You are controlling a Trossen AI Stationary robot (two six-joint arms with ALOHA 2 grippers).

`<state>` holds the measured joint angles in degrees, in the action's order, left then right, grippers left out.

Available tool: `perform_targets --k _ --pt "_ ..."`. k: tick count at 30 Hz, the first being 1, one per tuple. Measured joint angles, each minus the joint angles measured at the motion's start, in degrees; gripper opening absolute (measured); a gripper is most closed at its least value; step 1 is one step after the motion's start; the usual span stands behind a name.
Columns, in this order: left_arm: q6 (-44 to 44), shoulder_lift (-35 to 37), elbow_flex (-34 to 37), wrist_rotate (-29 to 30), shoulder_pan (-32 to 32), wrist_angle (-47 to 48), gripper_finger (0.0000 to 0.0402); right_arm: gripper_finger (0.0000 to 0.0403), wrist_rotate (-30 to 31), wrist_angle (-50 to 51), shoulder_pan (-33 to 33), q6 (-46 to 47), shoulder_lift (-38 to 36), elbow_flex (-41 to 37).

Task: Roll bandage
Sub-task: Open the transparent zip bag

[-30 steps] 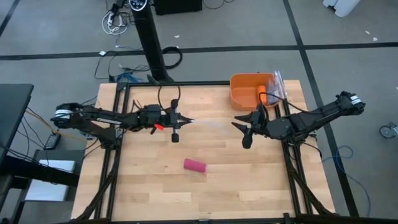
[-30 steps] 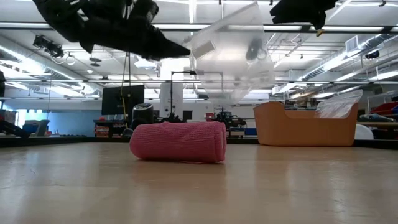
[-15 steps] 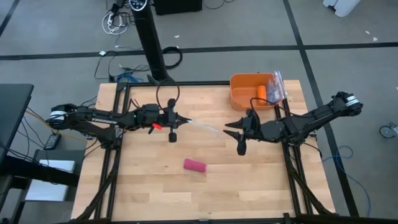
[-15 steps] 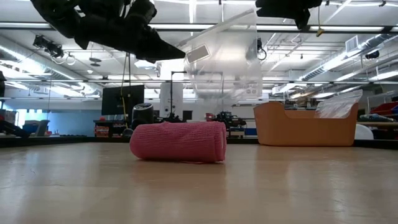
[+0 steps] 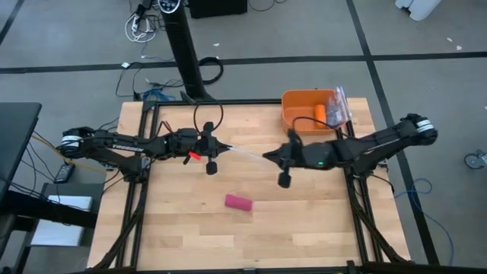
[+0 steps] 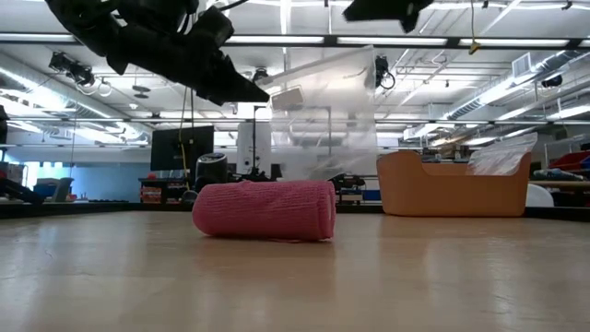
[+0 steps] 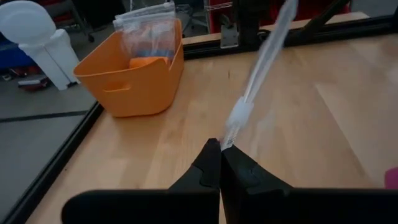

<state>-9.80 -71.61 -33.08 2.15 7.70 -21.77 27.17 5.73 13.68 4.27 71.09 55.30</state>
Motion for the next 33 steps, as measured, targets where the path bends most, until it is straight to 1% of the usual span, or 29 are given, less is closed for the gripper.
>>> perform_targets --k 5,9,14,20,23,29,33 --pt "2.43 0.00 0.00 0.00 0.00 0.44 0.0000 0.0009 -3.90 11.29 -3.20 0.58 8.72 10.56" --pt "2.51 0.00 0.00 0.00 0.00 0.66 0.0000 0.0005 -4.39 21.63 -4.97 0.43 14.89 18.77" --pt "2.41 0.00 0.00 0.00 0.00 0.85 0.0000 0.0003 -4.71 28.35 -6.94 -0.21 19.33 24.99" --pt "2.10 0.00 0.00 0.00 0.00 1.20 0.0000 0.0002 -7.50 30.67 -8.32 -0.16 20.99 26.25" --pt "2.42 0.00 -0.02 0.00 0.00 1.69 0.0000 0.0002 -7.89 31.81 -8.60 0.59 21.77 26.23" --pt "2.77 -0.02 -0.04 0.00 0.00 3.56 0.0000 0.0001 -6.87 29.13 -8.42 0.63 19.62 26.23" --pt "2.82 -0.02 -0.04 0.00 0.00 3.37 0.0000 0.0001 -9.54 28.85 -8.42 0.69 19.36 26.30"
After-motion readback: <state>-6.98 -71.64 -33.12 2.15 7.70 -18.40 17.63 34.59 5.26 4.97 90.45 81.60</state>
